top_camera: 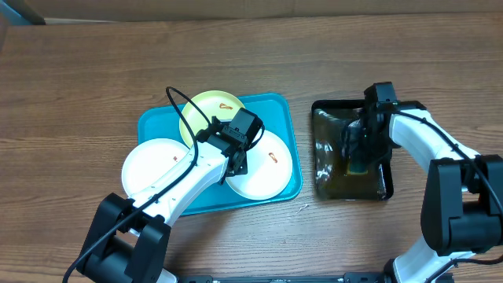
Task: Clean dirty plates on tray and stack at the side
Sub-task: 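Grasp the green sponge with the right gripper, then lift the sponge out of the water with the right gripper, then carry the sponge left onto the right white plate, then scrub the white plate surface with the sponge in the right gripper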
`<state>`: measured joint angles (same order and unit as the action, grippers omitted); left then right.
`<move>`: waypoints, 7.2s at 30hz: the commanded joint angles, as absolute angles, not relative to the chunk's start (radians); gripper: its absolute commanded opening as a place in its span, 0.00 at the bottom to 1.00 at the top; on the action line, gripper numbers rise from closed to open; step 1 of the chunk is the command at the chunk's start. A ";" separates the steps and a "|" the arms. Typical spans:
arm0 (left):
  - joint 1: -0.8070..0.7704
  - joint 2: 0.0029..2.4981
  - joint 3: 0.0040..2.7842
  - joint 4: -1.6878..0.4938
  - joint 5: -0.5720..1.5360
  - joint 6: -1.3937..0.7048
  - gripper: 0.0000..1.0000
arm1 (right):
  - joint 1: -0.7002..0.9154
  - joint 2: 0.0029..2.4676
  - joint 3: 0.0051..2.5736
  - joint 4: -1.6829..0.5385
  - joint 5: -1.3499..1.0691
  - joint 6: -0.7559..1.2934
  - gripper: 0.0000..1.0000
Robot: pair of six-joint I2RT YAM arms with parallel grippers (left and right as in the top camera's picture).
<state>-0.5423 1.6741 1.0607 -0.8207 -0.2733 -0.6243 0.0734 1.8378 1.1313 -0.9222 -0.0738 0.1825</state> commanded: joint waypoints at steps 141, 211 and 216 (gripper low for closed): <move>-0.535 1.746 1.055 -0.833 -0.280 -0.578 0.04 | 0.360 1.652 1.345 -1.047 -0.159 0.077 0.04; -0.535 1.746 1.055 -0.815 -0.234 -0.575 0.04 | 0.657 1.869 1.047 -0.506 0.085 0.237 0.14; -0.535 1.746 1.055 -0.815 -0.234 -0.575 0.04 | 0.657 1.869 1.046 -0.505 0.053 0.241 0.10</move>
<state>-0.5358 1.7340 1.0664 -0.8124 -0.2207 -0.5945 0.6533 1.8469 1.0702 -0.4988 0.0704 0.2295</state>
